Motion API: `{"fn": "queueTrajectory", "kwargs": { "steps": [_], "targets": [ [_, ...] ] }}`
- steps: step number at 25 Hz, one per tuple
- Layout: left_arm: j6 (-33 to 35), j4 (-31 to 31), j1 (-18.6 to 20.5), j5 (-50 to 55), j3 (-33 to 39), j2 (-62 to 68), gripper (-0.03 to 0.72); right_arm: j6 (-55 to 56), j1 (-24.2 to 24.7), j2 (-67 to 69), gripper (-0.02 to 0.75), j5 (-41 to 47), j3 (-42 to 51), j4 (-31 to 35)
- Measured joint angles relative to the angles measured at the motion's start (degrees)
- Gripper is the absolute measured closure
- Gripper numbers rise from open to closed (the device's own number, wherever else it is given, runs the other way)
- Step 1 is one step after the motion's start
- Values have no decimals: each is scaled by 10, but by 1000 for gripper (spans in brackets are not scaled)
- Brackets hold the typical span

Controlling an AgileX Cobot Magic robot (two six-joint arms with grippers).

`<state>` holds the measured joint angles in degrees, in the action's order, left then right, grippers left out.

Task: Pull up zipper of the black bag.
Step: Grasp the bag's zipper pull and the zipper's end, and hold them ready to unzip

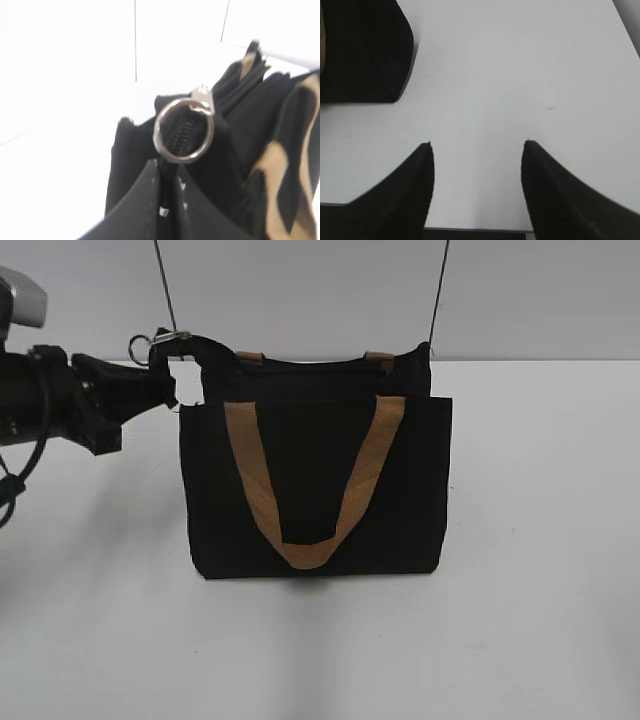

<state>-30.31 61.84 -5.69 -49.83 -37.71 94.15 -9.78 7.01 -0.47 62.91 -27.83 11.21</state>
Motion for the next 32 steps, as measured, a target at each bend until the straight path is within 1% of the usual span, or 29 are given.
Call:
{"fn": "queueTrajectory", "kwargs": {
  "steps": [5, 8, 11, 15, 32],
  "targets": [
    [-72, 30, -1, 9, 0, -91, 673, 0, 0, 0, 302, 0, 0, 0],
    [-117, 59, -2, 9, 0, -135, 673, 0, 0, 0, 302, 0, 0, 0],
    [-144, 81, -2, 9, 0, -154, 673, 0, 0, 0, 302, 0, 0, 0],
    [-153, 90, -2, 8, 0, -157, 673, 0, 0, 0, 302, 0, 0, 0],
    [-155, 88, -2, 0, 0, -157, 673, 0, 0, 0, 302, 0, 0, 2]
  ]
}}
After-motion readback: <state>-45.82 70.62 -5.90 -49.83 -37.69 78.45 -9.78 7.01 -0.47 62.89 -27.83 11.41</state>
